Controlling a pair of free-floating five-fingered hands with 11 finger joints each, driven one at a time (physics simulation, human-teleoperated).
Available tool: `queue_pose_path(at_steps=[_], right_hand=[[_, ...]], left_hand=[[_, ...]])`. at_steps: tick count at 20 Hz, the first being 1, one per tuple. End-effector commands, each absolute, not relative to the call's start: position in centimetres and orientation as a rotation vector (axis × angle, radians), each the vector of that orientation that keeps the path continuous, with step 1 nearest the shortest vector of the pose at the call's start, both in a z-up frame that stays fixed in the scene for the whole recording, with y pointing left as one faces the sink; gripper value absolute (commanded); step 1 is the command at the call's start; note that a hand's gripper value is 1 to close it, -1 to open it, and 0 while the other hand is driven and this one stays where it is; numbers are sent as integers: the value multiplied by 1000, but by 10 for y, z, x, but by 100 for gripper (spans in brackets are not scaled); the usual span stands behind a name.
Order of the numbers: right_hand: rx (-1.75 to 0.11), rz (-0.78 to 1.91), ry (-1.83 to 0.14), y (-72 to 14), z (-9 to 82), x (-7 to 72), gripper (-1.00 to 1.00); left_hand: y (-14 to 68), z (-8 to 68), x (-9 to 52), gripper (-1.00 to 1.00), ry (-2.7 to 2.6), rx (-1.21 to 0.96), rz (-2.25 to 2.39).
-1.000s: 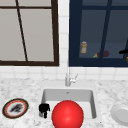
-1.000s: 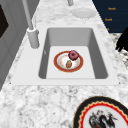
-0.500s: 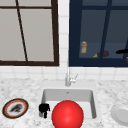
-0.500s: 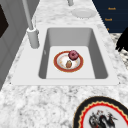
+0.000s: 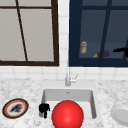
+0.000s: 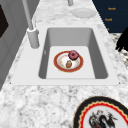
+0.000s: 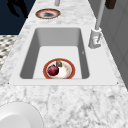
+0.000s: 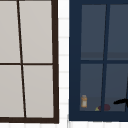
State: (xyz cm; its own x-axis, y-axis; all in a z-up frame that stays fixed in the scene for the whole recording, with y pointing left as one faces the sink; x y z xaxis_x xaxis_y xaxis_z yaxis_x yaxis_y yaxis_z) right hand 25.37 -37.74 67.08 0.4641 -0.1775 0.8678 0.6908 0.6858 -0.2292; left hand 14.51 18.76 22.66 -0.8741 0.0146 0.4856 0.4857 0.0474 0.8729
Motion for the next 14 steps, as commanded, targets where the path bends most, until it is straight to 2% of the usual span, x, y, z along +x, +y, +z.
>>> queue_pose_path(at_steps=[1, 10, 11, 14], right_hand=[[-571, -565, -974, -385, 658, 277, -100], [-608, -641, -963, -404, 639, 304, -100], [-621, -645, -967, -405, 639, 303, 100], [-651, -663, -963, -413, 641, 296, 100]], left_hand=[[188, 227, 145, 0, -1987, -505, -1888], [188, 227, 145, 0, -1987, -505, -1888], [188, 227, 145, 0, -1987, -505, -1888], [188, 227, 145, 0, -1987, -505, -1888]])
